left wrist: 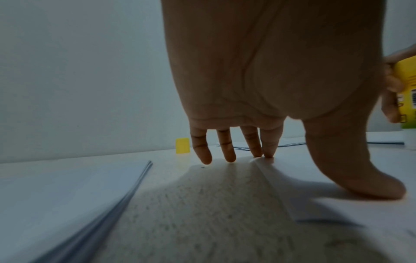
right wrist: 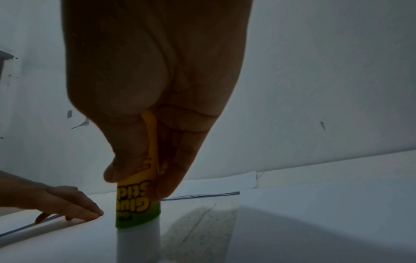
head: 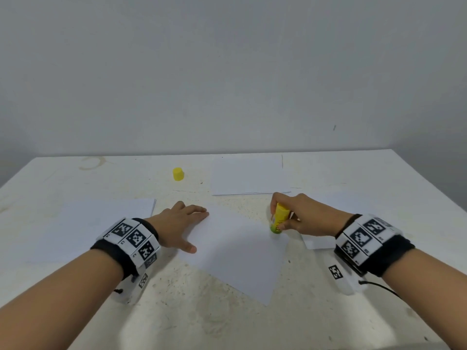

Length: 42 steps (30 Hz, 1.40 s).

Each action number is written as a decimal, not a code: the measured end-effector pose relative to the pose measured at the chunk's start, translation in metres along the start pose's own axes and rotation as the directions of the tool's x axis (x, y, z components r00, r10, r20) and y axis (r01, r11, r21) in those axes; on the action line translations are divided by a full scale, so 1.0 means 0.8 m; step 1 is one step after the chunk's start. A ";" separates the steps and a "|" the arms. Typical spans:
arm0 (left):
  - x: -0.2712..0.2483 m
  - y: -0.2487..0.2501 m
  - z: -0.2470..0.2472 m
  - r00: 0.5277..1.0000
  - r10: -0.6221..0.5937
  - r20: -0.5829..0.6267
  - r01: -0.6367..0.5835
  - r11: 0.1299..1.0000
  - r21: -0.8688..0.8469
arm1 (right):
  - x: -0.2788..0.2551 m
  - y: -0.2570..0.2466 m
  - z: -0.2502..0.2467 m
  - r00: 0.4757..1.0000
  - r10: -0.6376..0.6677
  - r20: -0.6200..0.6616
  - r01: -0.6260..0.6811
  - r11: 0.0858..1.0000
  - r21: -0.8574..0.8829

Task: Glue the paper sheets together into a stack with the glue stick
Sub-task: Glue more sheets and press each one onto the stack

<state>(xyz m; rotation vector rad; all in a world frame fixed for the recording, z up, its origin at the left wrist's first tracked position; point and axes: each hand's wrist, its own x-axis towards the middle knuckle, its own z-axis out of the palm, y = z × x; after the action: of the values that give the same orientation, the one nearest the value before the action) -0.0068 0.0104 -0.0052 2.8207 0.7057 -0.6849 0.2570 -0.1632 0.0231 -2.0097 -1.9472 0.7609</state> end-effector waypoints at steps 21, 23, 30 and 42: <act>-0.033 0.000 0.043 0.988 -0.063 0.142 0.082 0.987 -0.135 | 0.144 -0.098 0.005 0.963 0.263 -0.060 -0.061 0.429 0.901; -0.030 -0.002 0.045 0.988 -0.056 0.142 0.078 0.985 -0.157 | 0.176 -0.107 0.020 0.950 0.285 -0.127 -0.090 0.640 0.763; -0.023 -0.005 0.048 0.989 -0.062 0.137 0.090 0.974 -0.207 | 0.250 -0.143 0.041 0.937 0.198 -0.288 -0.100 0.942 0.321; -0.023 0.000 0.043 0.977 -0.114 0.181 0.154 0.962 -0.226 | 0.277 -0.158 0.057 0.966 0.170 -0.196 -0.152 0.983 0.103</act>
<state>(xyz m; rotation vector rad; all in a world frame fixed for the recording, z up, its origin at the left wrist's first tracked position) -0.0350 -0.0056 -0.0265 2.4825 0.8909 -0.7885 0.1202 0.0564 0.0058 -2.1199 -1.6261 0.6341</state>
